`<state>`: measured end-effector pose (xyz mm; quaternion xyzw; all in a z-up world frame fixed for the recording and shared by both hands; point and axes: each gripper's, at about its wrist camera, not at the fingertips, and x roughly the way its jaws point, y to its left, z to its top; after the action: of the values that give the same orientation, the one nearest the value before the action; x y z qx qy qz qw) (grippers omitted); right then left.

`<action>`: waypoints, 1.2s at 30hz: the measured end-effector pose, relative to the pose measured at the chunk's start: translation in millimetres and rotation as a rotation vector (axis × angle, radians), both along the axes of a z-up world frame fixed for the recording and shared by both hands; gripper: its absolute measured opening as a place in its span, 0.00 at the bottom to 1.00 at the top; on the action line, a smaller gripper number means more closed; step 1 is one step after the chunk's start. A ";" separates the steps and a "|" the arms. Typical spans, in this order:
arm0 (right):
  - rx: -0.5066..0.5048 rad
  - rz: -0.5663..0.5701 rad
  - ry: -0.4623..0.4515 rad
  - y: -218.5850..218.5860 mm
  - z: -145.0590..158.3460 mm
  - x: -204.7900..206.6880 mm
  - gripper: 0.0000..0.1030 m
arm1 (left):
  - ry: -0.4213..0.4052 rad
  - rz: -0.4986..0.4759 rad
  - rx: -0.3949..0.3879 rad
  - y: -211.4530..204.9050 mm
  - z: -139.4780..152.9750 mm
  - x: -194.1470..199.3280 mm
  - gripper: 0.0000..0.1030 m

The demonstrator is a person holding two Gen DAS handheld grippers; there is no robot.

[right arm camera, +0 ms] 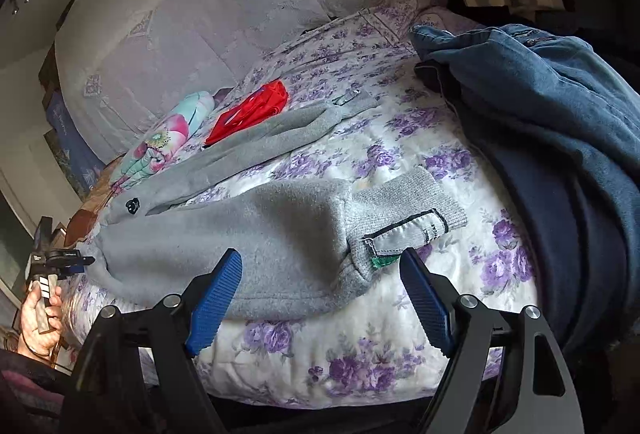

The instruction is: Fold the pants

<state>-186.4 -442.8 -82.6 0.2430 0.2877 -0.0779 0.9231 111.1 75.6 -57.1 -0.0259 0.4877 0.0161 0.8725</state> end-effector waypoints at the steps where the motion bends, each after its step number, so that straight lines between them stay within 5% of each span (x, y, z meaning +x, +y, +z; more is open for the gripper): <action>1: -0.002 0.005 -0.001 1.6 -0.7 1.1 0.79 | -0.045 -0.019 0.013 -2.6 14.7 -7.1 0.31; 2: 0.000 0.013 0.002 2.7 -1.0 3.5 0.79 | -0.069 -0.029 0.026 -4.9 24.8 -9.9 0.33; 4: 0.008 0.012 0.003 4.0 -3.4 5.9 0.81 | -0.064 -0.029 0.034 -8.8 33.9 -5.8 0.88; 5: 0.015 0.014 -0.006 5.0 -2.6 8.5 0.81 | -0.059 -0.015 0.041 -10.0 33.4 -1.0 0.96; 14: -0.005 0.049 -0.057 23.3 5.3 10.0 0.81 | 0.183 0.113 0.039 -2.1 -29.7 51.8 0.92; 16: 0.014 0.074 -0.065 25.1 5.1 8.8 0.80 | 0.167 0.108 -0.042 8.8 -23.1 38.8 0.41; 19: -0.012 0.105 -0.067 34.5 6.3 7.6 0.79 | 0.123 0.089 -0.082 20.6 -6.2 4.4 0.28; 23: -0.071 0.092 -0.012 36.6 1.4 13.9 0.76 | 0.122 0.105 -0.094 39.1 -19.8 -31.8 0.35; 25: -0.021 0.074 0.086 25.0 -18.1 24.7 0.69 | 0.078 0.127 -0.063 47.8 -33.5 -39.2 0.59; 28: -0.014 0.069 0.105 20.6 -26.6 24.4 0.63 | 0.033 0.146 -0.072 61.1 -31.8 -46.7 0.62; 31: -0.048 0.083 0.034 25.9 0.7 12.3 0.63 | -0.044 0.111 -0.001 51.3 2.5 -61.0 0.58; 34: -0.072 0.145 -0.090 37.3 45.1 2.8 0.63 | -0.227 0.033 0.124 13.9 59.2 -81.7 0.57; 36: -0.078 0.195 -0.140 46.8 71.1 10.7 0.64 | -0.291 -0.024 0.102 -6.6 85.6 -85.5 0.59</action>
<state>-175.7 -395.9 -11.5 0.1828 0.2415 0.0181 0.9529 25.7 69.0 28.5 0.0223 0.3549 0.0263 0.9343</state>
